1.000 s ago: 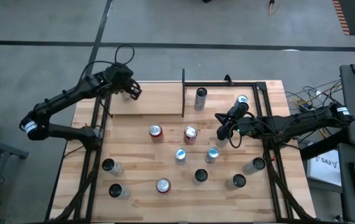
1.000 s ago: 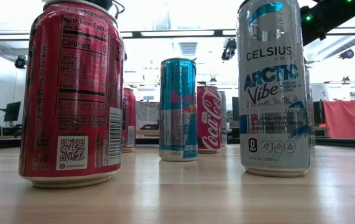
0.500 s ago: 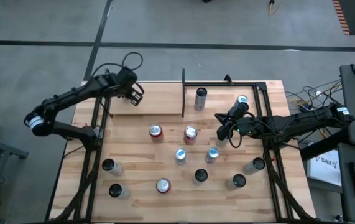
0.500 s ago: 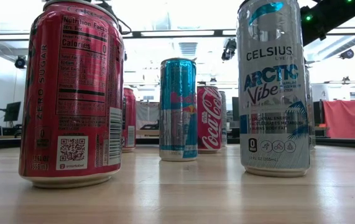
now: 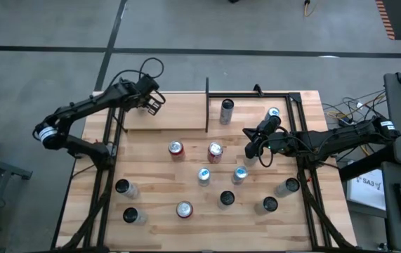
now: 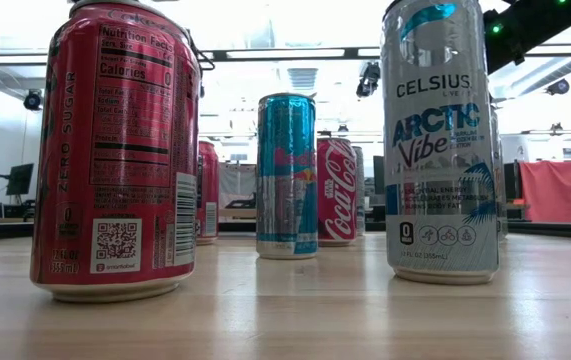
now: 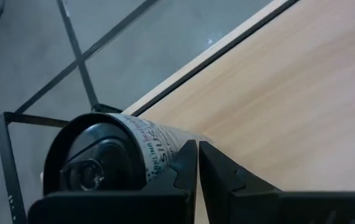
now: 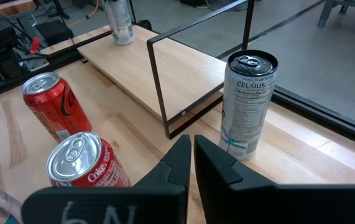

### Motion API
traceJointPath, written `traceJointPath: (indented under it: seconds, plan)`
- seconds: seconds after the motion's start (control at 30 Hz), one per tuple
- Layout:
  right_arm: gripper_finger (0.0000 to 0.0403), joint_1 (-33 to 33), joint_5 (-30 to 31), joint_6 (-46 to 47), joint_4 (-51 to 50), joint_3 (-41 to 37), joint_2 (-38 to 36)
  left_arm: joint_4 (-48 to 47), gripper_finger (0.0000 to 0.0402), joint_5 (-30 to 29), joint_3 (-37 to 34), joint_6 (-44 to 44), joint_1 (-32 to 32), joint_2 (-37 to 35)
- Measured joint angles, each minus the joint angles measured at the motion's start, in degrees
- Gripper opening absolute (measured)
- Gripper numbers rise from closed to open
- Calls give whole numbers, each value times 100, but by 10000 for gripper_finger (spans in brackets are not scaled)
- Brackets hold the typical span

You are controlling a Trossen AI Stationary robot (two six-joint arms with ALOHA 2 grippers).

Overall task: Place canned beverage on shelf
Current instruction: Put the top right white and pink soda can on the shelf

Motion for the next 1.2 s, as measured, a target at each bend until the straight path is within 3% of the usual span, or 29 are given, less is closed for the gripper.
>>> traceJointPath:
  seconds: [0.57, 0.73, 0.93, 1.0, 1.07, 1.2]
  plan:
    - [13, 2, 2, 24, -80, 0, 1, 224, 0, 75, -9, 87, 177, -84]
    - [13, 1, 2, 24, -81, 0, 1, -2, 0, 698, -9, 88, 150, -513]
    - [13, 0, 2, 22, -79, 0, 2, -387, 0, 2437, -9, 320, 150, -853]
    - [13, 1, 4, 22, -79, 0, 1, -524, 0, 2661, -9, 382, 146, -857]
    - [13, 0, 4, 22, -81, 0, 1, -551, 0, 2446, -9, 300, 148, -805]
    - [13, 0, 4, 20, -79, 0, 2, -514, 0, 1444, -9, 104, 150, -616]
